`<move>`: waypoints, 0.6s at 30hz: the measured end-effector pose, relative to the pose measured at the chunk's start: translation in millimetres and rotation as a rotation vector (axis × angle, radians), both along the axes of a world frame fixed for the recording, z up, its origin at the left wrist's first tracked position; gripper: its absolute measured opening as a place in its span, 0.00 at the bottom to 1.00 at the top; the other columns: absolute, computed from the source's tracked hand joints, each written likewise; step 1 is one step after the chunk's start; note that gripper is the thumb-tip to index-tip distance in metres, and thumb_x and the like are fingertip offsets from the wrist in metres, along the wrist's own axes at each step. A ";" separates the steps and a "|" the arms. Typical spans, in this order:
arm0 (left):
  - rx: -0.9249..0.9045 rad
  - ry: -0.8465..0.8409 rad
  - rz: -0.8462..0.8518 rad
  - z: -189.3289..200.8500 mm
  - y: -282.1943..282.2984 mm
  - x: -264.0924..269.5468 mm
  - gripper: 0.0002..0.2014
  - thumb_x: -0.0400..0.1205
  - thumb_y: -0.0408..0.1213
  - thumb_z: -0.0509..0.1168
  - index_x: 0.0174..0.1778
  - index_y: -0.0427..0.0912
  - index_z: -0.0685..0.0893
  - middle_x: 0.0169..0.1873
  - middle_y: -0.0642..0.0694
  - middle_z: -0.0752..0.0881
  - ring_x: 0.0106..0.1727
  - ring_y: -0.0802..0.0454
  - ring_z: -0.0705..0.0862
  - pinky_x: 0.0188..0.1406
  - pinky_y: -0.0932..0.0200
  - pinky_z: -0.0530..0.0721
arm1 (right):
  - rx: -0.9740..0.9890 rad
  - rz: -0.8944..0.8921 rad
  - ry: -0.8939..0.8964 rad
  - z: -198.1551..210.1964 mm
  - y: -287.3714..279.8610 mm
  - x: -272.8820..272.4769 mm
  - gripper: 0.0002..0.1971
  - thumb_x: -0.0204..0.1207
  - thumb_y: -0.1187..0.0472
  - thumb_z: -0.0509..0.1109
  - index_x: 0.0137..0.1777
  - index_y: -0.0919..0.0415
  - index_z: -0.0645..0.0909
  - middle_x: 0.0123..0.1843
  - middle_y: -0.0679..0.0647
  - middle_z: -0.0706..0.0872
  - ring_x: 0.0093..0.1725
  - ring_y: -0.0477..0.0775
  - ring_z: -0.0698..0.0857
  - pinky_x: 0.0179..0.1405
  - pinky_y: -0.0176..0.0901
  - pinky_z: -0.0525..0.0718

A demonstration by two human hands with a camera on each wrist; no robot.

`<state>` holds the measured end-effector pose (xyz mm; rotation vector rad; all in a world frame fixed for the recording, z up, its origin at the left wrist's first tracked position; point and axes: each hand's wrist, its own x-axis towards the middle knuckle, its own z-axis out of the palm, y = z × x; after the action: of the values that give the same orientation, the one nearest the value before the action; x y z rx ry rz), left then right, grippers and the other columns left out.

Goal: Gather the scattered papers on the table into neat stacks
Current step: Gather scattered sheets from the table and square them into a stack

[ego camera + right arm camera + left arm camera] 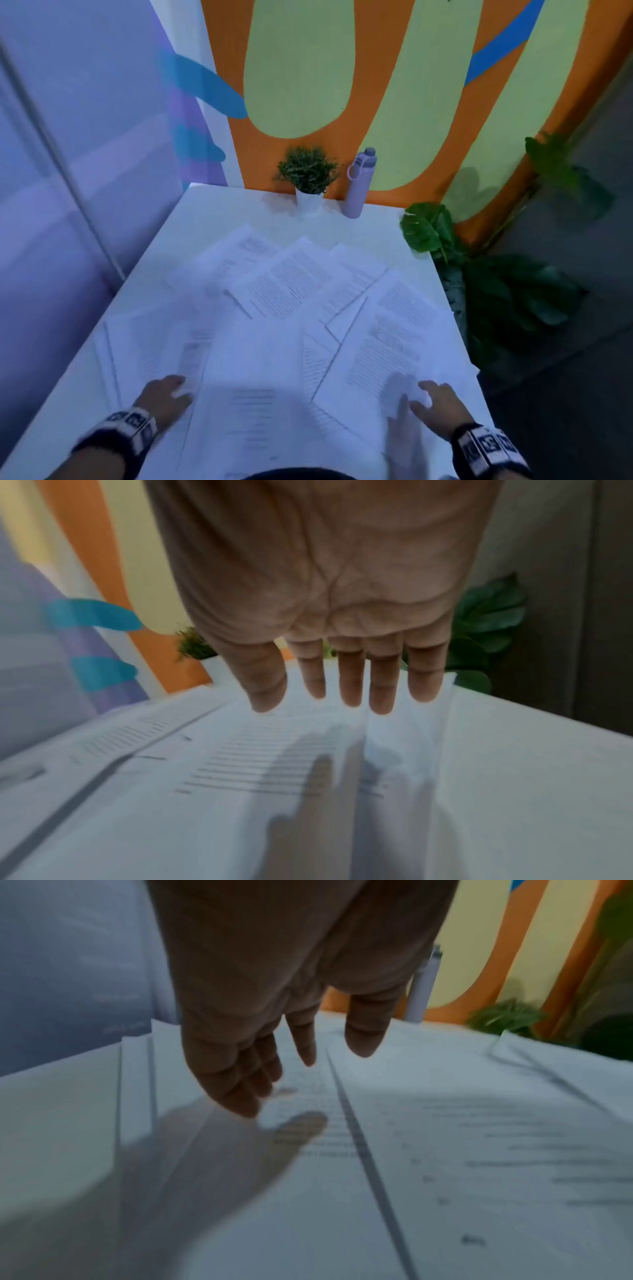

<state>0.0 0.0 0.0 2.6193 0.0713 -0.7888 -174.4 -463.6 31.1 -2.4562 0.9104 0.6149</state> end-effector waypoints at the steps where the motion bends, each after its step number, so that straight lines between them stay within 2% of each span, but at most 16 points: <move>1: 0.041 0.005 0.019 -1.4 -1.1 -1.7 0.34 0.75 0.51 0.66 0.76 0.41 0.69 0.74 0.37 0.72 0.74 0.41 0.73 0.72 0.56 0.71 | -0.021 -0.058 -0.002 -7.6 -1.6 1.6 0.32 0.78 0.45 0.65 0.79 0.56 0.64 0.73 0.62 0.69 0.69 0.60 0.78 0.68 0.46 0.77; 4: 0.136 0.025 0.088 3.8 -8.5 -11.7 0.39 0.72 0.55 0.68 0.77 0.45 0.65 0.73 0.35 0.70 0.71 0.39 0.75 0.68 0.54 0.75 | -0.043 -0.228 0.071 -14.4 -2.6 4.9 0.37 0.76 0.47 0.67 0.81 0.56 0.58 0.75 0.63 0.64 0.70 0.66 0.77 0.65 0.51 0.79; 7: 0.162 0.062 0.087 0.0 -16.3 -21.8 0.49 0.70 0.62 0.69 0.81 0.46 0.53 0.76 0.36 0.63 0.75 0.39 0.70 0.71 0.51 0.73 | -0.067 -0.306 0.160 -27.6 -5.4 4.4 0.39 0.74 0.48 0.68 0.81 0.55 0.55 0.74 0.63 0.63 0.70 0.67 0.76 0.63 0.54 0.79; 10: 0.104 0.066 0.091 -12.5 -21.8 -27.6 0.55 0.68 0.58 0.72 0.82 0.41 0.46 0.77 0.36 0.65 0.76 0.39 0.69 0.72 0.50 0.73 | -0.056 -0.387 0.180 -39.5 -4.6 5.4 0.44 0.72 0.50 0.71 0.82 0.56 0.49 0.75 0.66 0.61 0.70 0.69 0.75 0.63 0.55 0.79; 12: 0.025 0.068 0.087 -20.1 -25.5 -33.2 0.51 0.70 0.50 0.73 0.81 0.39 0.49 0.75 0.36 0.70 0.73 0.40 0.74 0.70 0.53 0.74 | -0.060 -0.434 0.150 -46.2 -2.8 6.6 0.44 0.72 0.53 0.71 0.81 0.57 0.48 0.75 0.67 0.64 0.70 0.70 0.75 0.63 0.55 0.79; 14: -0.041 0.080 0.084 -22.2 -30.1 -38.5 0.41 0.73 0.44 0.72 0.78 0.40 0.58 0.71 0.38 0.76 0.68 0.42 0.79 0.64 0.58 0.77 | -0.077 -0.451 0.121 -55.1 -5.2 6.3 0.40 0.74 0.55 0.68 0.80 0.59 0.50 0.75 0.66 0.70 0.71 0.69 0.75 0.68 0.57 0.77; 16: -0.064 0.083 0.038 -24.1 -33.3 -41.1 0.27 0.77 0.40 0.68 0.72 0.40 0.69 0.67 0.40 0.80 0.64 0.44 0.81 0.57 0.63 0.76 | -0.084 -0.410 0.134 -64.3 -12.0 5.2 0.31 0.76 0.56 0.62 0.78 0.60 0.57 0.73 0.62 0.75 0.72 0.65 0.74 0.72 0.58 0.72; 18: -0.055 0.055 0.025 -23.1 -34.6 -41.2 0.21 0.81 0.38 0.62 0.70 0.38 0.73 0.67 0.39 0.80 0.65 0.44 0.80 0.56 0.63 0.74 | -0.133 -0.400 0.127 -63.5 -13.6 0.7 0.25 0.77 0.57 0.62 0.73 0.62 0.68 0.69 0.65 0.78 0.68 0.66 0.77 0.69 0.58 0.75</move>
<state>-41.2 -34.6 -23.1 2.5400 0.0965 -0.8420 -173.6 -477.2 -32.4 -2.2667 1.4869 0.5849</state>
